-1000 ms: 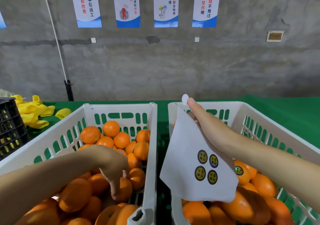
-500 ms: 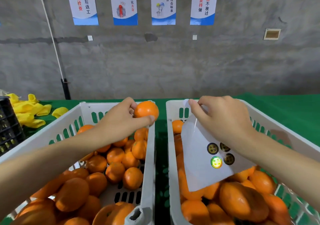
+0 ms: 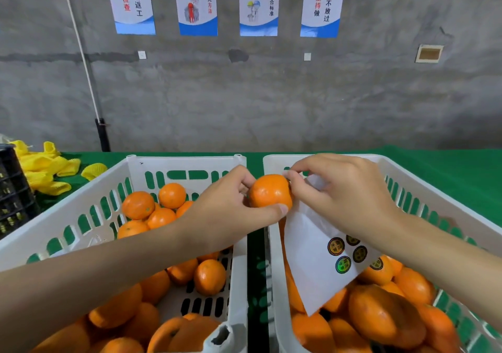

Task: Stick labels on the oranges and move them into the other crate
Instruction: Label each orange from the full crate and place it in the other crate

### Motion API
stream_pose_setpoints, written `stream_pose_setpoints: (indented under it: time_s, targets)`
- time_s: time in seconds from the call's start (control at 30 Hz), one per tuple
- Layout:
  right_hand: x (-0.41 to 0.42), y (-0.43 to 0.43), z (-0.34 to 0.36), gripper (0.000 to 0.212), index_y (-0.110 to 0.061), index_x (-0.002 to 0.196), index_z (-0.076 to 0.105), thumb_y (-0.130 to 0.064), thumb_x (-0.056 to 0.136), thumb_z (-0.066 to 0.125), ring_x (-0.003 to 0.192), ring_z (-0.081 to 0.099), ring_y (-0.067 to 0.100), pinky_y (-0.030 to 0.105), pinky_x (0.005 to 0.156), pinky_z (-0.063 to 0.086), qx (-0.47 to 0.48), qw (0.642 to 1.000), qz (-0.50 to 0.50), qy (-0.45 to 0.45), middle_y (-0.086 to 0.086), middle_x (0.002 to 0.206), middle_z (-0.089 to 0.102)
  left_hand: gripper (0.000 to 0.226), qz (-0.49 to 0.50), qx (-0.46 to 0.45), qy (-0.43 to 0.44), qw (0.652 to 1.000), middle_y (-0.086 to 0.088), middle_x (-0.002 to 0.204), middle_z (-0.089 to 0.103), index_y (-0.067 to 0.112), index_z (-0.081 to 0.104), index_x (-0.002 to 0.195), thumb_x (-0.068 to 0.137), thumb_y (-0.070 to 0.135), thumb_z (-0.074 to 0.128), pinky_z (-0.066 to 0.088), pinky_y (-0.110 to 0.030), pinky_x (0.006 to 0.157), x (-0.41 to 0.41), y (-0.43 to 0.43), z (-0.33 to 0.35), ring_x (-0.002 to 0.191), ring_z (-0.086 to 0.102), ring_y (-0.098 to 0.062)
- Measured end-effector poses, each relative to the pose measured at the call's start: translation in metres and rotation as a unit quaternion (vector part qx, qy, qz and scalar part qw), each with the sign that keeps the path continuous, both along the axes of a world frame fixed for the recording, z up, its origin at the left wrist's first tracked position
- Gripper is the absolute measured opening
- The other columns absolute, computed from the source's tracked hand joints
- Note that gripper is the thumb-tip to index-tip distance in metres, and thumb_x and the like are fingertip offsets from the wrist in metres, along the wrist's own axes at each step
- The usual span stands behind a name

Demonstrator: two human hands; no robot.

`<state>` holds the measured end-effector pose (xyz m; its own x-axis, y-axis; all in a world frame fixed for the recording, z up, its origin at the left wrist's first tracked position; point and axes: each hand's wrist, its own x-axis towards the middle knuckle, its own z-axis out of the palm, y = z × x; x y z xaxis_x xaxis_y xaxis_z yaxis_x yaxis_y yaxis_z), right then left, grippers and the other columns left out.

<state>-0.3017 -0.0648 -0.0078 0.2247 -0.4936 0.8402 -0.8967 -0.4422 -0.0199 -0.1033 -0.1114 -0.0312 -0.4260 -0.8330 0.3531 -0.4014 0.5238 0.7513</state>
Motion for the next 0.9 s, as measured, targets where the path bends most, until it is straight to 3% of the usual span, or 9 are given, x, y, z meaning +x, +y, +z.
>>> stream_pose_setpoints:
  time_s: [0.1, 0.2, 0.3, 0.5, 0.7, 0.8, 0.9]
  targets:
    - [-0.001, 0.001, 0.002, 0.019, -0.018, 0.088, 0.079, -0.03, 0.09, 0.064, 0.07, 0.07, 0.02, 0.038, 0.054, 0.055, -0.018, 0.998, 0.036, 0.04, -0.003, 0.079, 0.075, 0.053, 0.013, 0.004, -0.007, 1.0, 0.011, 0.078, 0.064, 0.034, 0.051, 0.092, 0.057, 0.071, 0.068, 0.052, -0.029, 0.064, 0.0, 0.0, -0.002, 0.072, 0.062, -0.006]
    - [-0.001, 0.001, 0.002, 0.015, -0.018, 0.089, 0.08, -0.026, 0.089, 0.067, 0.066, 0.069, 0.018, 0.035, 0.051, 0.054, -0.034, 0.993, 0.074, 0.088, -0.003, 0.076, 0.074, 0.047, -0.008, 0.01, -0.007, 1.0, 0.016, 0.075, 0.065, 0.036, 0.051, 0.091, 0.061, 0.067, 0.07, 0.045, -0.017, 0.058, -0.001, 0.001, -0.003, 0.068, 0.061, 0.0]
    - [0.0, 0.0, 0.002, 0.012, -0.018, 0.088, 0.08, -0.025, 0.086, 0.07, 0.059, 0.065, 0.015, 0.03, 0.047, 0.051, -0.028, 0.988, 0.099, 0.115, -0.005, 0.07, 0.071, 0.045, -0.022, 0.014, -0.002, 1.0, 0.016, 0.077, 0.067, 0.033, 0.054, 0.092, 0.063, 0.061, 0.074, 0.047, -0.018, 0.061, 0.001, 0.001, -0.004, 0.068, 0.062, 0.0]
    - [-0.002, 0.005, 0.003, 0.03, -0.021, 0.091, 0.08, -0.036, 0.091, 0.055, 0.062, 0.069, 0.016, 0.034, 0.049, 0.052, 0.051, 0.985, 0.137, 0.088, -0.004, 0.073, 0.075, 0.049, -0.011, 0.009, 0.026, 1.0, 0.016, 0.075, 0.069, 0.031, 0.055, 0.092, 0.057, 0.06, 0.073, 0.049, -0.017, 0.061, -0.001, -0.002, -0.007, 0.067, 0.064, 0.001]
    - [-0.002, 0.006, 0.006, 0.041, -0.021, 0.114, 0.074, -0.043, 0.091, 0.047, 0.049, 0.055, 0.008, 0.028, 0.048, 0.047, 0.061, 0.992, 0.104, 0.042, -0.005, 0.057, 0.066, 0.047, -0.044, 0.016, 0.035, 0.998, 0.019, 0.098, 0.072, 0.03, 0.059, 0.107, 0.068, 0.048, 0.08, 0.051, -0.011, 0.077, 0.004, -0.012, -0.01, 0.095, 0.067, 0.0]
    - [-0.003, 0.006, 0.007, 0.042, -0.024, 0.11, 0.076, -0.045, 0.092, 0.045, 0.049, 0.052, 0.002, 0.027, 0.05, 0.046, 0.094, 0.989, 0.105, 0.053, -0.003, 0.064, 0.072, 0.04, -0.056, 0.014, 0.022, 0.998, 0.024, 0.103, 0.071, 0.032, 0.059, 0.111, 0.077, 0.037, 0.081, 0.048, -0.007, 0.08, 0.005, -0.014, -0.01, 0.1, 0.065, 0.004]
    - [-0.003, 0.005, 0.006, 0.042, -0.023, 0.088, 0.079, -0.045, 0.093, 0.044, 0.048, 0.05, 0.007, 0.032, 0.049, 0.044, 0.097, 0.987, 0.125, 0.038, -0.003, 0.058, 0.066, 0.047, -0.055, 0.02, 0.036, 0.998, 0.024, 0.102, 0.072, 0.032, 0.06, 0.11, 0.072, 0.05, 0.08, 0.048, -0.006, 0.079, 0.003, -0.01, -0.009, 0.099, 0.065, 0.005]
